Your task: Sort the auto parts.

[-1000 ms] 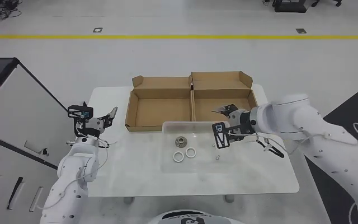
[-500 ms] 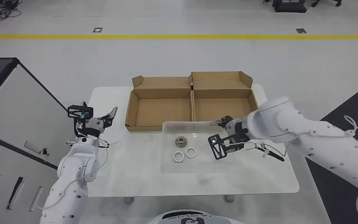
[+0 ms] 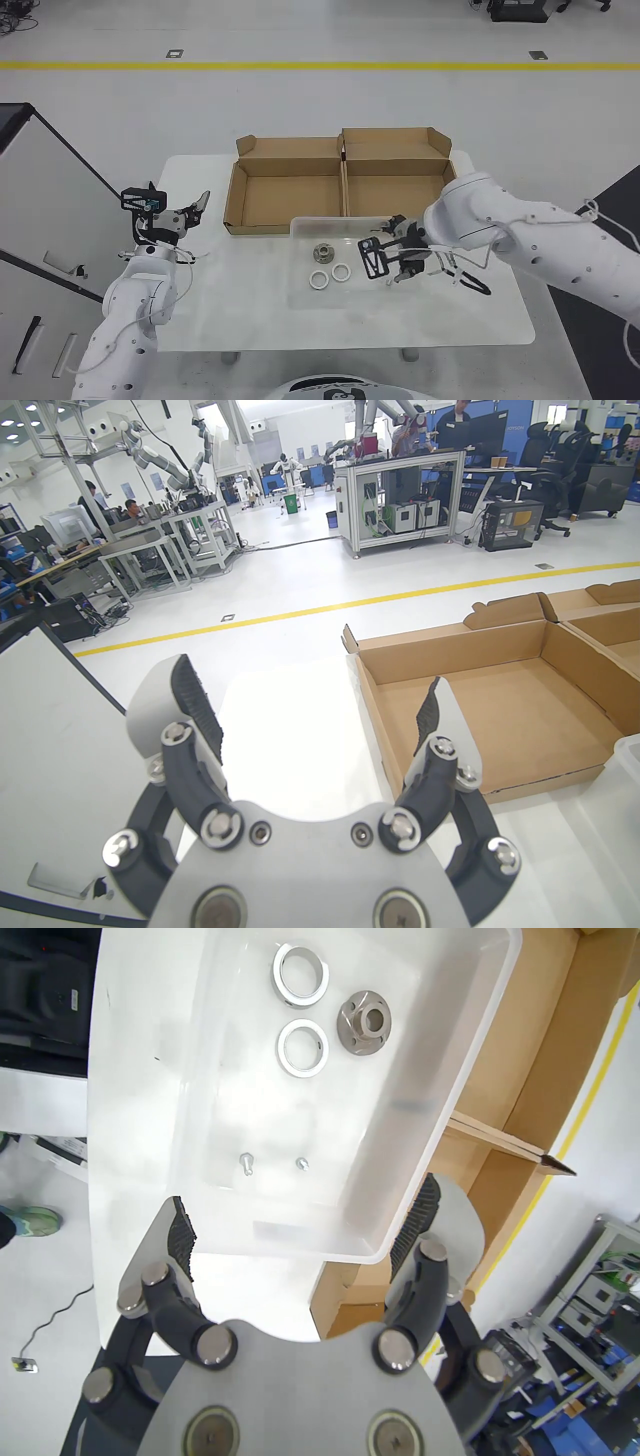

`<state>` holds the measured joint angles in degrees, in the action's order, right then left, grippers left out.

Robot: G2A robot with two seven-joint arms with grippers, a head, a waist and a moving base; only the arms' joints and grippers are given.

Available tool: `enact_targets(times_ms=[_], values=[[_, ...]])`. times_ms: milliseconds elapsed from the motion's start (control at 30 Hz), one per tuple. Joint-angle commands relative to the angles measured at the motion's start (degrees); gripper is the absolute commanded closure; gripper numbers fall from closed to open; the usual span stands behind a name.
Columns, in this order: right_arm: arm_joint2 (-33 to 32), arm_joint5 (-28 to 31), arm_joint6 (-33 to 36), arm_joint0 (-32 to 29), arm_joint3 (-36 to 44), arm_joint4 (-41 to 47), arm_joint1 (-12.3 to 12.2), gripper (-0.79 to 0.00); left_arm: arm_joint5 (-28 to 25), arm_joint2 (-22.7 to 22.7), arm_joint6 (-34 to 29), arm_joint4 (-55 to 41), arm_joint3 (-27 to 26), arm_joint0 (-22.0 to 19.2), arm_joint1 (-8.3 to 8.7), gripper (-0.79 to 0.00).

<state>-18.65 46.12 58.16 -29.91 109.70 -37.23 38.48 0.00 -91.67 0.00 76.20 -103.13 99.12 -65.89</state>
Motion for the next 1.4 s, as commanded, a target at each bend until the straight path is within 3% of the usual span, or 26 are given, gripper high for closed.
enact_targets(times_ms=[0, 267, 500, 567, 833, 933, 1000, 1100, 1367], values=[[0.95, -1.75, 1.75, 0.83, -0.63, 2.81, 0.57, -0.785, 0.0, 0.0, 0.0, 0.0, 0.0, 0.0, 0.0, -0.785], [2.58, -8.02, 4.81, 2.5, -4.09, 7.48, 3.29, -0.785, 0.0, 0.0, 0.0, 0.0, 0.0, 0.0, 0.0, -0.785], [3.43, -8.07, 7.08, 2.23, -6.16, 7.81, 4.92, -0.785, 0.0, 0.0, 0.0, 0.0, 0.0, 0.0, 0.0, -0.785], [3.61, -7.83, 7.83, 2.02, -6.74, 7.52, 5.12, -0.637, 0.0, 0.0, 0.0, 0.0, 0.0, 0.0, 0.0, -0.785], [4.11, -7.87, 7.86, 1.35, -7.14, 5.87, 5.07, -0.662, 0.0, 0.0, 0.0, 0.0, 0.0, 0.0, 0.0, -0.785], [3.75, -7.73, 7.73, 0.9, -7.15, 5.64, 4.95, -0.588, 0.0, 0.0, 0.0, 0.0, 0.0, 0.0, 0.0, -0.785], [3.83, -7.77, 7.77, 0.38, -6.73, 5.39, 4.84, -0.471, 0.0, 0.0, 0.0, 0.0, 0.0, 0.0, 0.0, -0.785], [4.04, -7.64, 7.64, -0.2, -6.49, 5.06, 4.55, -0.388, 0.0, 0.0, 0.0, 0.0, 0.0, 0.0, 0.0, -0.785], [4.66, -7.4, 7.4, -1.32, -5.69, 4.49, 3.56, -0.372, 0.0, 0.0, 0.0, 0.0, 0.0, 0.0, 0.0, -0.785]])
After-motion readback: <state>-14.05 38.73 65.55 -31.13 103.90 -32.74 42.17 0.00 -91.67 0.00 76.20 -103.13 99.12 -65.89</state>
